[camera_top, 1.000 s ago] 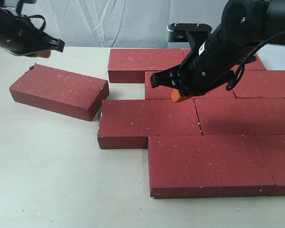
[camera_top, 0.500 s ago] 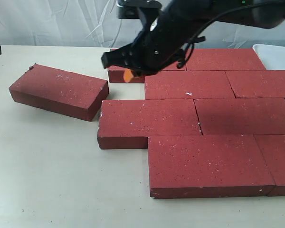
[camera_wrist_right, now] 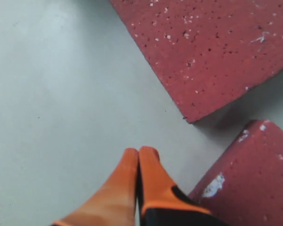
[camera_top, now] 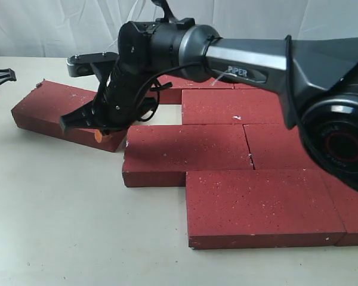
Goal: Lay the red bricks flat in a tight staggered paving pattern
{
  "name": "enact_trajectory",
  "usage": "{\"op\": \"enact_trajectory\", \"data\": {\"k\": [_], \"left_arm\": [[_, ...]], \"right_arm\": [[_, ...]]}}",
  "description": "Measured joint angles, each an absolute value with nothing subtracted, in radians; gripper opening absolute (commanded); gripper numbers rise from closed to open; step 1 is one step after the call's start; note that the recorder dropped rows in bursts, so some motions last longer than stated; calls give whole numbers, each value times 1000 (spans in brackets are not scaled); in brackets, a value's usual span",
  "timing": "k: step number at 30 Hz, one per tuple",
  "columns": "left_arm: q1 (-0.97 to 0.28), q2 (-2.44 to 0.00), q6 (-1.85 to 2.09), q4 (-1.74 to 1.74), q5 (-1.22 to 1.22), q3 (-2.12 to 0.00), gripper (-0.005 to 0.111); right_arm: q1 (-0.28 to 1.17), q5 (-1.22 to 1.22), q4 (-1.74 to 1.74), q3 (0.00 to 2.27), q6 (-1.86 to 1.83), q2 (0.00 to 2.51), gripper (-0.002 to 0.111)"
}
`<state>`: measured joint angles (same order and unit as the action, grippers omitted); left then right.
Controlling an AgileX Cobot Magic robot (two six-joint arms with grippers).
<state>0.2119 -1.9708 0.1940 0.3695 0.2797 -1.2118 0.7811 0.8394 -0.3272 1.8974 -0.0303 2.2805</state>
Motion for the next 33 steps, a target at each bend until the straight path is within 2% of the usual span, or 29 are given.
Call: {"op": "enact_trajectory", "data": {"k": [11,33], "left_arm": [[212,-2076,337,508,410,-1343,0],[212,-2096,399,588,441,-1350,0]], "right_arm": [[781,814,-334,1964,-27,2379,-1],[781,741,-157,1966,198,2384,-1]]}}
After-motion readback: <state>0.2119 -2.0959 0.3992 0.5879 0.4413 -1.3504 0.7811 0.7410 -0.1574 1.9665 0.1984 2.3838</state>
